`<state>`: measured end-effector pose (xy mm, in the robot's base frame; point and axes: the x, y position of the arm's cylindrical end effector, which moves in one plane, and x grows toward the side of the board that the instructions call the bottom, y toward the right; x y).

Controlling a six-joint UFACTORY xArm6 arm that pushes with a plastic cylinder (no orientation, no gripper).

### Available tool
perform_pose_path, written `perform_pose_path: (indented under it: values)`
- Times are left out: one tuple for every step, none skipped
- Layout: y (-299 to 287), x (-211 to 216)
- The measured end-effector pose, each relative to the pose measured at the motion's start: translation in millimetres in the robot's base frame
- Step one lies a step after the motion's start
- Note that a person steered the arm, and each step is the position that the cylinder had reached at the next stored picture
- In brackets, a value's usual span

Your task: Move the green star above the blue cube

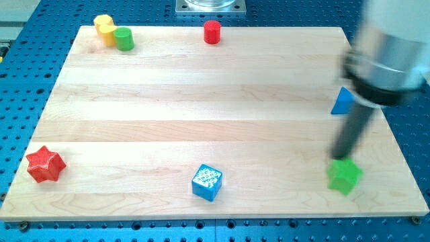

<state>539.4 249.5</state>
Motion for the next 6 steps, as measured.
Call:
perform_pose_path:
  values:
    - [64,13]
    - [35,79]
    - [-84,63]
    - [-223,-2]
    - [-358,-71]
    - [-371,-40]
